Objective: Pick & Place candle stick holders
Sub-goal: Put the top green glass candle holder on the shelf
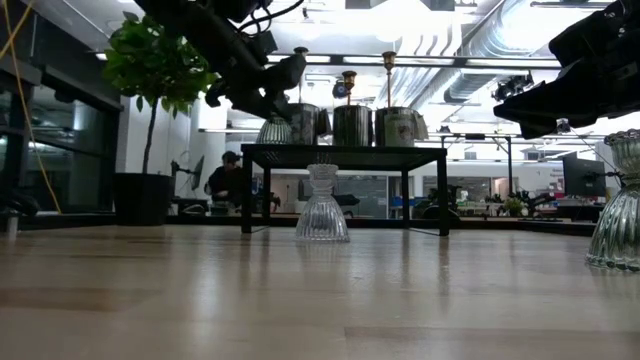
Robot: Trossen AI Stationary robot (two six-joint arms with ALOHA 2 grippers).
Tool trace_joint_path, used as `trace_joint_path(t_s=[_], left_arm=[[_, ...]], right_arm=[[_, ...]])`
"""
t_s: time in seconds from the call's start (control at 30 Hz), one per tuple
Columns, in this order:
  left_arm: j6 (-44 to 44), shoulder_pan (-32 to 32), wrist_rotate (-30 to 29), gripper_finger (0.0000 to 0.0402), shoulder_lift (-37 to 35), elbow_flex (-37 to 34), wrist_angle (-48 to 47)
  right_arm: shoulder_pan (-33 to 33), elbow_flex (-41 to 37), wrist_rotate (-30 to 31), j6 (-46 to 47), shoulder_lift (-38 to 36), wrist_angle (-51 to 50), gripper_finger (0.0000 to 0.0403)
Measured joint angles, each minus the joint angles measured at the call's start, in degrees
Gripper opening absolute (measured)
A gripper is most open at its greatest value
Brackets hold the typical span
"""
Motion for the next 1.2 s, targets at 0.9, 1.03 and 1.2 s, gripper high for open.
trace_joint_path(t_s=[0.9, 1.03, 1.2], left_arm=[[-0.2, 0.0, -0.9, 0.0120, 0.0, -0.8, 1.7], [-0.2, 0.0, -0.9, 0.0120, 0.0, -0.8, 1.8], [-0.3, 0.0, -1.1, 0.0120, 0.0, -0.8, 1.9]], right_arm=[[0.0, 0.0, 0.0, 0.0, 0.0, 0.0, 0.0099], [0.0, 0.0, 0.0, 0.0, 0.0, 0.0, 0.0099], [0.0, 0.0, 0.0, 0.0, 0.0, 0.0, 0.0099]])
